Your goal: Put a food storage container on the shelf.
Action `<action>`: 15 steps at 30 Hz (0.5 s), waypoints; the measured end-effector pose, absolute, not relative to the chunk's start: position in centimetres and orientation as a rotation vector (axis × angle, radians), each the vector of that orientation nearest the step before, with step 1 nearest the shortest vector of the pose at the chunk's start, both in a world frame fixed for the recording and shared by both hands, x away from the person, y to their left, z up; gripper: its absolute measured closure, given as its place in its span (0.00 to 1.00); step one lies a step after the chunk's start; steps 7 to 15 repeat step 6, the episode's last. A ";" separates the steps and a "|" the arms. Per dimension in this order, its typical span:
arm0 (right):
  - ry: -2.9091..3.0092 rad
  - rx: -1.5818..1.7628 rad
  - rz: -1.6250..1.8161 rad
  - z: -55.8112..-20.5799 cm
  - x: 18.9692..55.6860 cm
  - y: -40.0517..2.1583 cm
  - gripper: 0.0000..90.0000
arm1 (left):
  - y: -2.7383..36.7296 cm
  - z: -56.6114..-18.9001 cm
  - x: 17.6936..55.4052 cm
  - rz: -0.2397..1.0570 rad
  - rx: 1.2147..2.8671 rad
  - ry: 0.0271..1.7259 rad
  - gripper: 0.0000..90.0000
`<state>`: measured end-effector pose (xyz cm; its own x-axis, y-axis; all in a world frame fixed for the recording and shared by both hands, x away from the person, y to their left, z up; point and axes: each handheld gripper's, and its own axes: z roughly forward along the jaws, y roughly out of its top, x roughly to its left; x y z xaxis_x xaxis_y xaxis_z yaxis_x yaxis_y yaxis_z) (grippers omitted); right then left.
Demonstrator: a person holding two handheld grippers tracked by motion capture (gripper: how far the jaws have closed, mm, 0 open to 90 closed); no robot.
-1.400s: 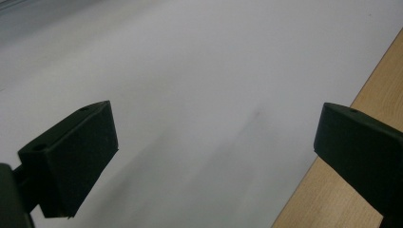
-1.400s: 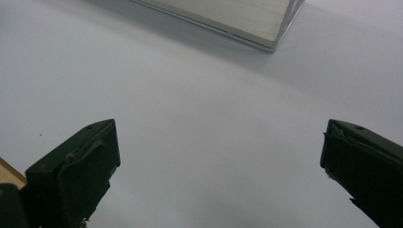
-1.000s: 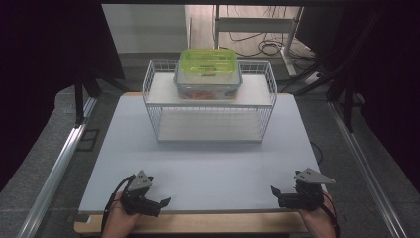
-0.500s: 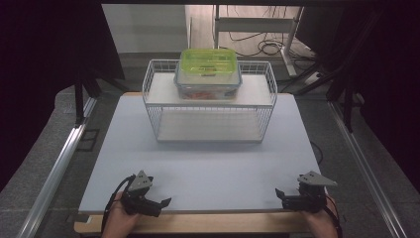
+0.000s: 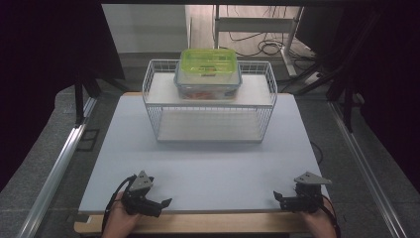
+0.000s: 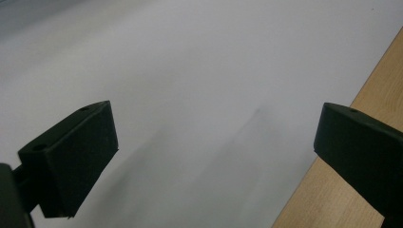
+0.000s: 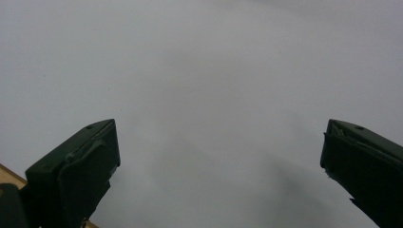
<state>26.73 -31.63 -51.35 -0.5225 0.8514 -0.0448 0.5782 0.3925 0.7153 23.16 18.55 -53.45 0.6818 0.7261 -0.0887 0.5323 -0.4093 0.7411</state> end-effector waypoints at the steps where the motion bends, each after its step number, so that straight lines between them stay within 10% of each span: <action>1: 2.257 1.237 0.911 -51.4 26.7 -31.6 0.00 | 18.5 -53.4 23.2 0.316 2.110 0.963 0.01; 15: 2.273 1.230 0.885 -51.6 26.8 -31.4 0.00 | 18.5 -53.4 23.2 0.318 2.109 0.961 0.01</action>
